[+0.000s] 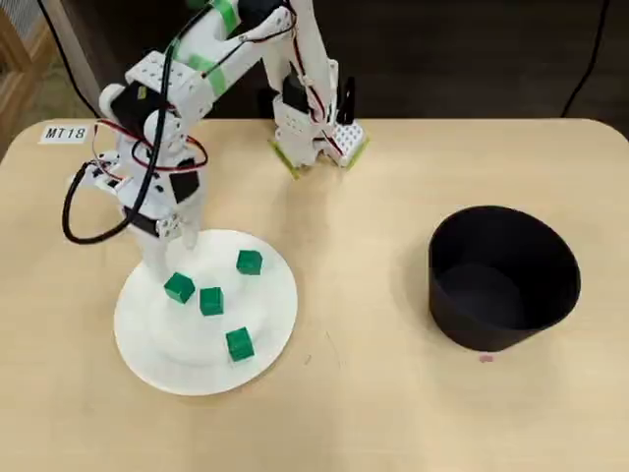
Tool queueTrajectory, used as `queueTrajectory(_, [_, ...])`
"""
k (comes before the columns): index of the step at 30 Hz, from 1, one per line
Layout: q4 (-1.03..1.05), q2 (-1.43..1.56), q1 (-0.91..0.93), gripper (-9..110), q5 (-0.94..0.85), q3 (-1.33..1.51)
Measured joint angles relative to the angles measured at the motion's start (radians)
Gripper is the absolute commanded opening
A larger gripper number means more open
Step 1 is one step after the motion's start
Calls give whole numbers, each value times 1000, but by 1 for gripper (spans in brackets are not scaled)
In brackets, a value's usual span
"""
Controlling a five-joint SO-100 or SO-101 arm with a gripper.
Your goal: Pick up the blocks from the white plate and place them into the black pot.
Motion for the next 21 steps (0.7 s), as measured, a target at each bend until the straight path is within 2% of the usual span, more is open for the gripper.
queueTrajectory(3, [8, -34, 3, 40, 0, 0])
queueTrajectory(21, [-32, -186, -3, 35, -3, -86])
